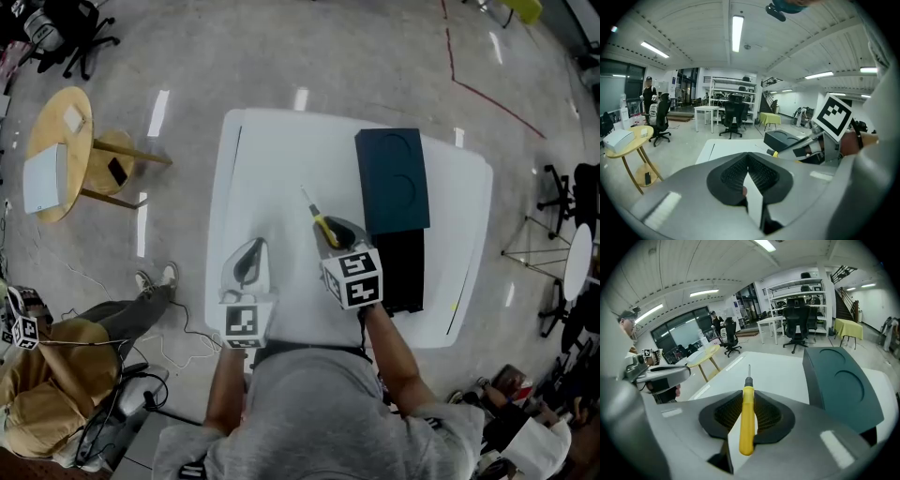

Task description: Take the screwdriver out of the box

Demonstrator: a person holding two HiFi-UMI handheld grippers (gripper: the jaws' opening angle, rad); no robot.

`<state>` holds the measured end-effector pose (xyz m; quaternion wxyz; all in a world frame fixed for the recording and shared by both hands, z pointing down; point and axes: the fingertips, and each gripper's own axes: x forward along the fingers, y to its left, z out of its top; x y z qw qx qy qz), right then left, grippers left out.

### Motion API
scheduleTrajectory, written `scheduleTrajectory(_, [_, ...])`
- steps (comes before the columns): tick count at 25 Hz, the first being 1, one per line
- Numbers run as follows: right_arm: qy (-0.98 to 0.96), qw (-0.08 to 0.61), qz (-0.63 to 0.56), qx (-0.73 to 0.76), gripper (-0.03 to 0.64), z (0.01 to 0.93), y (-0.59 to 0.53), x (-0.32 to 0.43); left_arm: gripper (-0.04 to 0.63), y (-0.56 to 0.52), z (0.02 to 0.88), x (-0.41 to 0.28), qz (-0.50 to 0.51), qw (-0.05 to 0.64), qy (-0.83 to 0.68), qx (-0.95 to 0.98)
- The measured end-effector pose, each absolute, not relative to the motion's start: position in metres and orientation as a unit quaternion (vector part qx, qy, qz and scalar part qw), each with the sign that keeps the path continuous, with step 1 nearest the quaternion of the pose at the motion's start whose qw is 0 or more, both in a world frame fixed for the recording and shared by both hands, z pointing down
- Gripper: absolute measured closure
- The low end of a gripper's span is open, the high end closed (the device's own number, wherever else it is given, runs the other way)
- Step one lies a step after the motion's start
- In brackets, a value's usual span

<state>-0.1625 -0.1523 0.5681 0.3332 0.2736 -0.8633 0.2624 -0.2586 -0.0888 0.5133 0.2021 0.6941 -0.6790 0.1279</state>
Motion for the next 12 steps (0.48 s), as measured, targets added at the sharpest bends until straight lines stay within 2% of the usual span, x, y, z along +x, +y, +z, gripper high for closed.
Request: scheduleTrajectory(12, [-0.854, 0.355, 0.275, 0.262, 0.537, 0.616, -0.182, -0.201, 0.583, -0.121, 0.566, -0.281, 0.134, 0.249, -0.664, 0.692])
